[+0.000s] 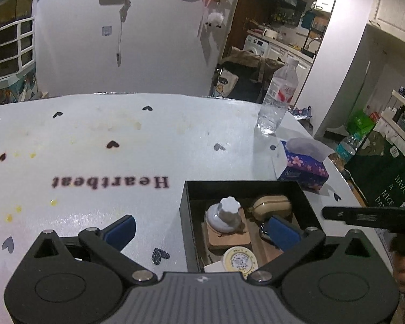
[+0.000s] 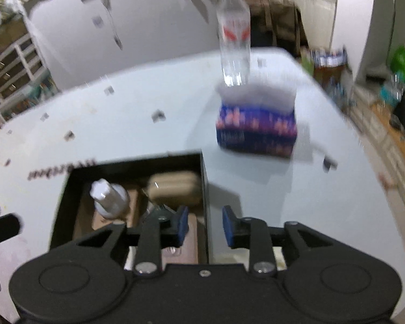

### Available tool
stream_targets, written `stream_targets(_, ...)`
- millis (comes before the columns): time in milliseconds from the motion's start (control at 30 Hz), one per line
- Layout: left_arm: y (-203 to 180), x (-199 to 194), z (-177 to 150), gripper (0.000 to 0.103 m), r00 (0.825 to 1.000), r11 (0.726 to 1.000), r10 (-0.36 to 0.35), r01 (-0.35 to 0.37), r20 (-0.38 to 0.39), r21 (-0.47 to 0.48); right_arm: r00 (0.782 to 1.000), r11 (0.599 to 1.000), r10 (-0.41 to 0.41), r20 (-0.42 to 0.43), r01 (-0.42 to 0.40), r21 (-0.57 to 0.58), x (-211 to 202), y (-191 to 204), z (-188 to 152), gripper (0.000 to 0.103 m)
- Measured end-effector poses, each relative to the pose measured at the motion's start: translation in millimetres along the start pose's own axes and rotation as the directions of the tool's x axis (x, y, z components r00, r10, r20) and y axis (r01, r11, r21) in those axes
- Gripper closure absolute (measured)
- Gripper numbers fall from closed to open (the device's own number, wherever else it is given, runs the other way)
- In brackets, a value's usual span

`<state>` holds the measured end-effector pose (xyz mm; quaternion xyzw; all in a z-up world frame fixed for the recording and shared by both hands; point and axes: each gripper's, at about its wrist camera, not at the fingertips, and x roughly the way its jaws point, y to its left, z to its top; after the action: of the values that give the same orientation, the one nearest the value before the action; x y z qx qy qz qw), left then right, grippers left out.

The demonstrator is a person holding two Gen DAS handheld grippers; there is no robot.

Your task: Organize rigid objects

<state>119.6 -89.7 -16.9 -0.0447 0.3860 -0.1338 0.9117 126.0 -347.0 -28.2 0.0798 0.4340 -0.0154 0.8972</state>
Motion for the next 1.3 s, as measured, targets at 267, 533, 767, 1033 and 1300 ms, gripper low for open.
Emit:
stream_targets(267, -10.2, -14.7, -15.1, 0.0, 0.997, 1.0, 0.01, -0.009, 0.082, -0.005, 0.97, 0.998, 0.0, 0.242, 0.014, -0.059, -56.0, -7.8, -24.8, 0.042)
stream_targets(533, -26.4, -38.9, -40.3, 0.0, 0.993, 0.999, 0.041, -0.044, 0.114, 0.016, 0.947, 0.996, -0.005, 0.322, 0.033, -0.082, -87.5, -17.1, -48.8, 0.017)
stream_targets(767, -40.1, -60.5, -64.5, 0.0, 0.988, 0.997, 0.061, -0.066, 0.144, 0.032, 0.94, 0.994, 0.001, 0.341, 0.036, -0.1, -105.5, -22.2, -77.1, 0.0)
stream_targets(1033, -41.1, -78.9, -89.4, 0.0, 0.983, 0.993, 0.113, -0.116, 0.147, 0.013, 0.943, 0.994, -0.018, 0.333, 0.053, -0.098, -117.9, -25.0, -103.0, 0.0)
stream_targets(1300, -39.0, -90.8, -101.1, 0.0, 0.979, 0.99, 0.14, -0.14, 0.149, -0.016, 0.947, 0.994, -0.035, 0.321, 0.067, -0.09, -123.3, -30.8, -114.7, 0.0)
